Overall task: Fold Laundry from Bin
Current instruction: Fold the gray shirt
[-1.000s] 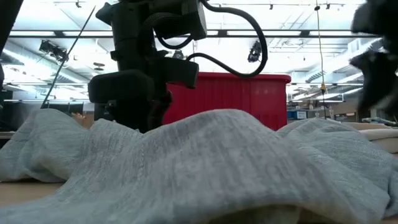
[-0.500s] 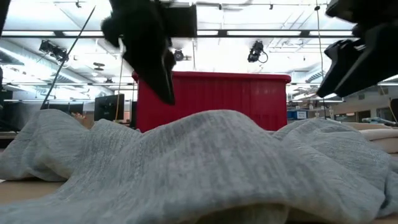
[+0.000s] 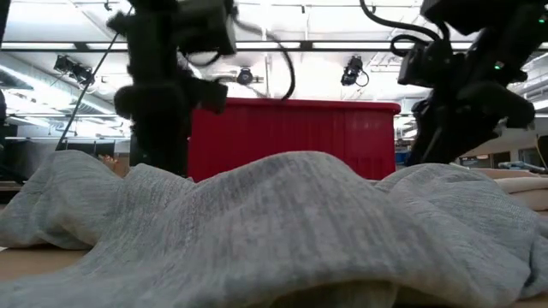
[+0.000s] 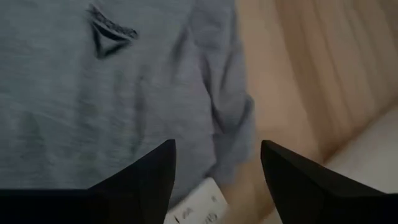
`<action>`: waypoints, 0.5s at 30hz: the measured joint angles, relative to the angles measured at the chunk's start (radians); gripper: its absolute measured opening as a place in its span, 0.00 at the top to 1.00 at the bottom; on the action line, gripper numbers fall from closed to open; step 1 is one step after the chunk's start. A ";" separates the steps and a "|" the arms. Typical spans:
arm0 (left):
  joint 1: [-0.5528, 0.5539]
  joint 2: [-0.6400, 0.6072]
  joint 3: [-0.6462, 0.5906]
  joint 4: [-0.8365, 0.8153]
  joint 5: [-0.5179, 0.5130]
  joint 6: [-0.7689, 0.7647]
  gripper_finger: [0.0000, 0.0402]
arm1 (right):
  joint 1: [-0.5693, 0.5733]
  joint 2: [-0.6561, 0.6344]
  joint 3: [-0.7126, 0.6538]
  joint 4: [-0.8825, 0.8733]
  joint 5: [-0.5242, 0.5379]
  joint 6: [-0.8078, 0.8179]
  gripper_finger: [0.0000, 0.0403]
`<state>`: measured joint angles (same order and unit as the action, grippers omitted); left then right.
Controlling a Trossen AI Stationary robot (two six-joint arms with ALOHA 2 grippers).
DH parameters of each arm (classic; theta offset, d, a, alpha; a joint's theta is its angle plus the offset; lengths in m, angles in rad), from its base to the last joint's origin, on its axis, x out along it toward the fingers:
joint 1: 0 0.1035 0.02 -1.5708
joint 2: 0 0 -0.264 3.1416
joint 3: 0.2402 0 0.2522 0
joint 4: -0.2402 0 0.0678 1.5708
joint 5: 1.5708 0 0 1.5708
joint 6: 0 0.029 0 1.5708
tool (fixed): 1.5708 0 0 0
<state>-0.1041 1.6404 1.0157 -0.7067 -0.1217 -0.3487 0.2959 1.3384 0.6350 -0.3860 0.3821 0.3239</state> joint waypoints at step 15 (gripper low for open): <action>0.278 -0.070 -0.223 0.368 0.195 -0.078 0.35 | -0.048 0.000 0.000 0.119 -0.091 -0.037 0.23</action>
<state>0.1736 1.5704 0.7932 -0.3387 0.0731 -0.4271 0.2479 1.3380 0.6353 -0.2668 0.2914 0.2865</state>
